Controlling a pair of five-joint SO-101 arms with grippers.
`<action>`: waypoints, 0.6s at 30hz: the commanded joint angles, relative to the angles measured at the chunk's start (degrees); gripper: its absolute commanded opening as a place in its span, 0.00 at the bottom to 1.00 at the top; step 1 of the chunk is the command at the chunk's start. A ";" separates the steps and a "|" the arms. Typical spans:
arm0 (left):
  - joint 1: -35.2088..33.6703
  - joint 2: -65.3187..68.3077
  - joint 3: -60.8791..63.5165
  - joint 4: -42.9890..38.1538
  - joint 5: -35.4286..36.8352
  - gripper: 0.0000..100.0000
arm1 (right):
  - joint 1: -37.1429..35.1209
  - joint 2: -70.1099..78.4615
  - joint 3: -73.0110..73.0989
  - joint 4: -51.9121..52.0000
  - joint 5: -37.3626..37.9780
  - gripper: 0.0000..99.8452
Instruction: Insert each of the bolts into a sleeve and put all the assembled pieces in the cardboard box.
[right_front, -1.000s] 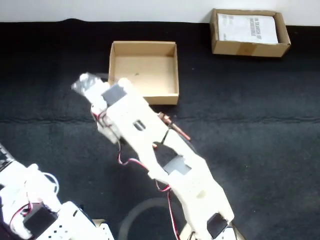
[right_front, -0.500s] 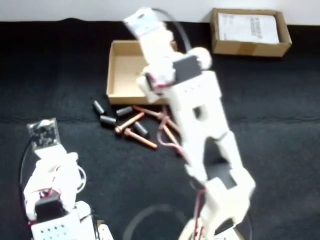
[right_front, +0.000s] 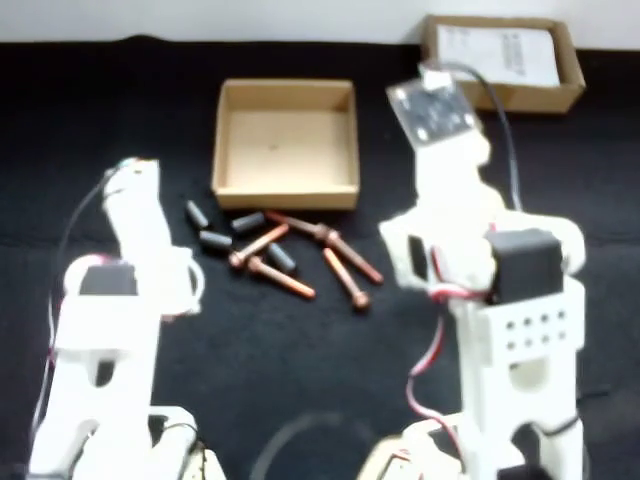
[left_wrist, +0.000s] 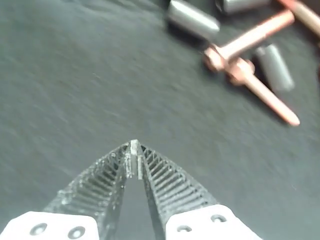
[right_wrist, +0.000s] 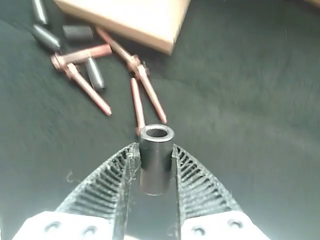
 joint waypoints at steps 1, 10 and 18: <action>7.96 7.69 -9.36 4.40 7.47 0.01 | 3.38 -6.29 6.64 -0.48 1.93 0.01; 17.89 26.42 -25.01 4.75 37.36 0.18 | 5.41 -12.26 16.48 -1.71 2.20 0.01; 17.80 42.68 -32.40 4.75 38.77 0.33 | 5.67 -13.93 20.00 -2.86 2.20 0.01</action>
